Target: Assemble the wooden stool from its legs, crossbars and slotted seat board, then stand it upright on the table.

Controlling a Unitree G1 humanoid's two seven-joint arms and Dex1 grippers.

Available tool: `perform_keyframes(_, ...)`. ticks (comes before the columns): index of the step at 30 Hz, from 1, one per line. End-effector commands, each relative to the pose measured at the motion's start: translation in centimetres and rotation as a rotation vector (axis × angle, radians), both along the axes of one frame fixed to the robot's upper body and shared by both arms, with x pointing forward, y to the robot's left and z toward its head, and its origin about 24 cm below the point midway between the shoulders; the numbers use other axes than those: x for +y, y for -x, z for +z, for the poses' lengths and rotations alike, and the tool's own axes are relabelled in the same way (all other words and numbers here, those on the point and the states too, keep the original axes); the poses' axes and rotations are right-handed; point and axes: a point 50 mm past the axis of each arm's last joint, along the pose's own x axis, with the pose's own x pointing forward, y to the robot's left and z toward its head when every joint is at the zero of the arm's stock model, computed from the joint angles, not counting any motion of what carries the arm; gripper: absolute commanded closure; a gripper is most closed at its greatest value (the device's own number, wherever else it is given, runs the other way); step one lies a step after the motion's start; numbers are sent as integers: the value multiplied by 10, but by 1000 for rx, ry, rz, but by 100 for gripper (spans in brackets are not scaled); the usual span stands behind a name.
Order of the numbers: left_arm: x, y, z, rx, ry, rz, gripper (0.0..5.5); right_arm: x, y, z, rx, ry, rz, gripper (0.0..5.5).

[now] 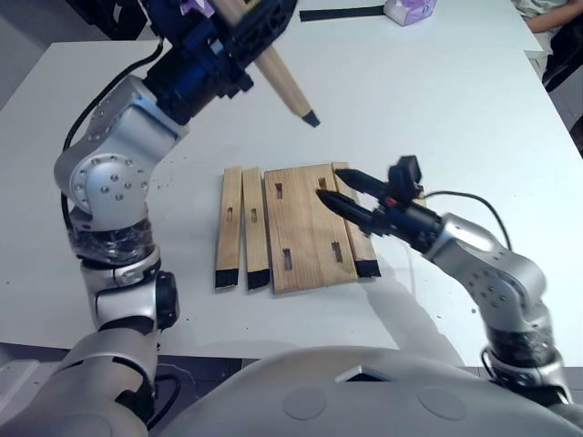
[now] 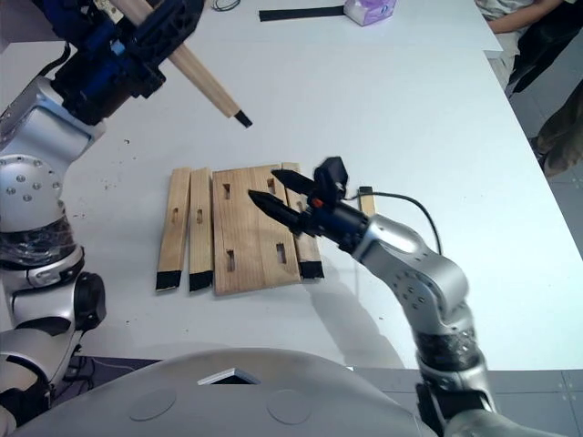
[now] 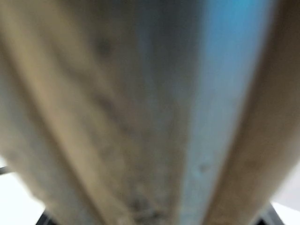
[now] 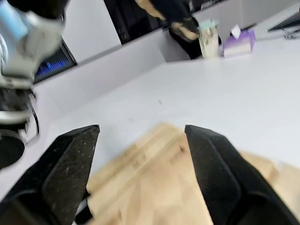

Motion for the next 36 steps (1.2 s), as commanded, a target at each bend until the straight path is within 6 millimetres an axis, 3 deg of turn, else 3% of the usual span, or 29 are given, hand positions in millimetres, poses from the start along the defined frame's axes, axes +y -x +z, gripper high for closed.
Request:
perform_keyframes(1, 4, 27, -16, -45, -122, -57, 347, -53, -2, 9, -27, 131, -111, 214)
perform_keyframes(5, -1, 48, -27, -94, -168, -137, 347, -71, -8, 18, -67, 168, -158, 214)
perform_keyframes(10, -3, 60, -40, -132, -212, -183, 347, -62, -6, 16, -70, 173, -125, 214)
perform_keyframes(18, 10, 85, -77, -146, -381, -351, 347, -60, -5, 15, -68, 192, -111, 214)
perform_keyframes(24, 16, 87, -81, -146, -367, -376, 347, -58, 1, 12, -56, 194, -117, 214)
perform_keyframes(36, 6, 98, -82, -107, -290, -354, 347, -51, 5, 13, -43, 184, -107, 214)
